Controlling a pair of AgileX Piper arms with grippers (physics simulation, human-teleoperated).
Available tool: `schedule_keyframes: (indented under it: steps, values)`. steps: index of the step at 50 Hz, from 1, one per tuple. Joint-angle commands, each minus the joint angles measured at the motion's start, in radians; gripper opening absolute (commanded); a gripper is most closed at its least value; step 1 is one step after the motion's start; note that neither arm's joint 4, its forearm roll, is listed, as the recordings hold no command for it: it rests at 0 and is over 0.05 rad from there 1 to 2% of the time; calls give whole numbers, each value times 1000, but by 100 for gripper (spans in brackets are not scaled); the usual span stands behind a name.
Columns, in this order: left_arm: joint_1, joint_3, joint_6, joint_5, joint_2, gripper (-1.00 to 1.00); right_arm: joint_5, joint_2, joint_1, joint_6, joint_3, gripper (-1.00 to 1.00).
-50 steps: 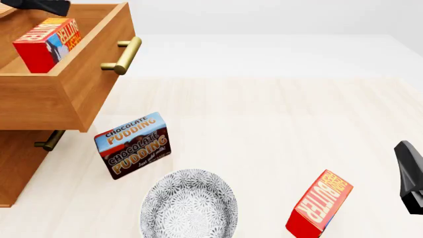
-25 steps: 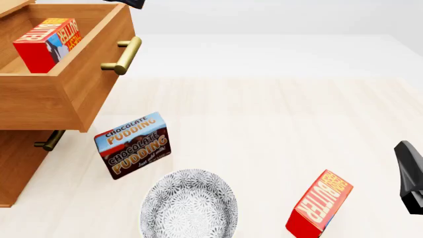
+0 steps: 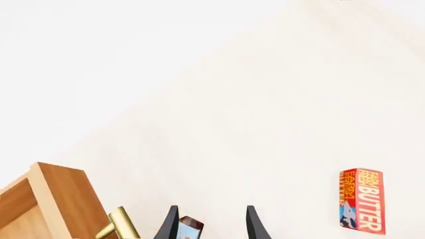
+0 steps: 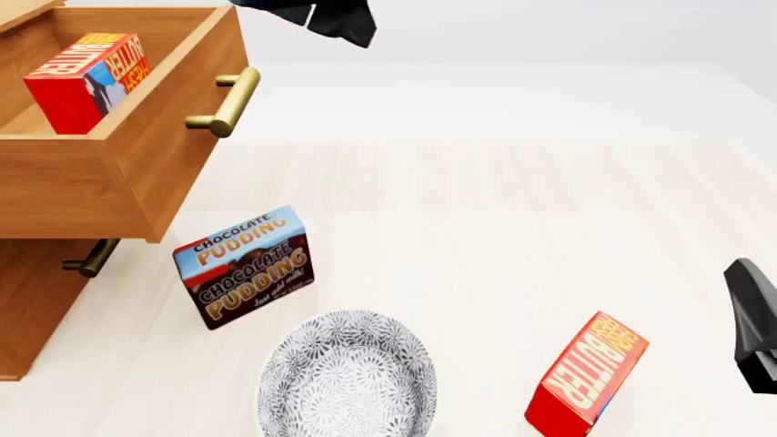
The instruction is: Put the butter at the front in the top drawer of the cabinet and close it.
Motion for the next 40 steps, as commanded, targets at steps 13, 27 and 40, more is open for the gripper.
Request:
schedule_keyframes:
  steps: [13, 27, 40]
  values:
    - [-52, 93, -165, -179, 110, 100, 0, -7, 1, 2, 7, 100]
    - [-34, 141, -232, -257, 160, 100, 0, -7, 1, 2, 7, 100]
    - [30, 195, -237, -292, 181, 100, 0, -7, 1, 2, 7, 100]
